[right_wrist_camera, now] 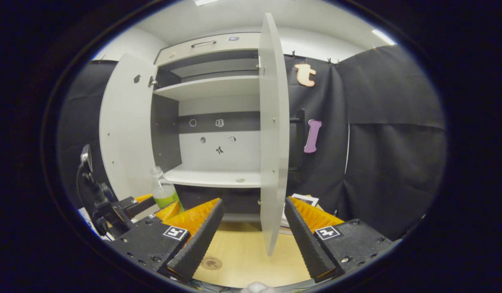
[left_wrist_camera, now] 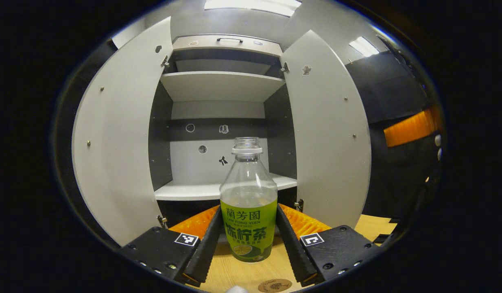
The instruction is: Grasp the bottle in the cabinet with the left hand and place it on the coaster, then close the right door with the right hand and the left door with the left hand.
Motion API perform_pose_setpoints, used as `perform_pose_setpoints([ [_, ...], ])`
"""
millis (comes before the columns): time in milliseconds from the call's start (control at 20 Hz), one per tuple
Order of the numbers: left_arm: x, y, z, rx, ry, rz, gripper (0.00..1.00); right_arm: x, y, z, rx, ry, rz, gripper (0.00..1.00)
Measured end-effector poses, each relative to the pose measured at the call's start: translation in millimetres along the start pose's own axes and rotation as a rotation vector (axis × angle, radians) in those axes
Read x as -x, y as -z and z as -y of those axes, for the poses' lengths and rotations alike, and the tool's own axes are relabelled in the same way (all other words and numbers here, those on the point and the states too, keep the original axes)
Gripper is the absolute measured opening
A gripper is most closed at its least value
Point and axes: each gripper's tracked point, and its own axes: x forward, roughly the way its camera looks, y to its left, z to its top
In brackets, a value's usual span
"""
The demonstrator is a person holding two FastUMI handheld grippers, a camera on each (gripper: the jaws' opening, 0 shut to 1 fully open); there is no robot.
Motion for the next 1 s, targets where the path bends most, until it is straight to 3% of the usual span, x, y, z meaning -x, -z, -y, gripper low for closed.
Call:
perform_pose_setpoints([
  [200,19,63,22,0.024,0.043,-0.056,0.79,7,5,2,0.026,0.008,-0.018,0.99],
  [350,29,89,40,0.065,0.079,-0.015,0.76,9,9,3,0.054,0.006,-0.042,0.99],
  [400,31,96,45,0.074,0.087,-0.007,0.8,10,11,4,0.061,0.006,-0.048,0.99],
  [450,32,107,47,0.083,0.088,-0.01,0.76,11,12,5,0.067,0.004,-0.053,0.99],
  [700,32,156,61,0.105,0.094,-0.042,0.76,10,14,8,0.093,-0.001,-0.069,0.99],
  [750,30,164,63,0.107,0.097,-0.044,0.8,10,14,9,0.1,-0.004,-0.069,0.99],
  [800,29,171,63,0.106,0.094,-0.048,0.76,10,14,9,0.11,-0.005,-0.072,0.99],
  [950,24,191,61,0.098,0.085,-0.064,0.76,8,14,10,0.127,-0.009,-0.083,0.99],
  [1000,22,198,61,0.097,0.083,-0.076,0.8,7,16,10,0.128,-0.011,-0.089,0.99],
])
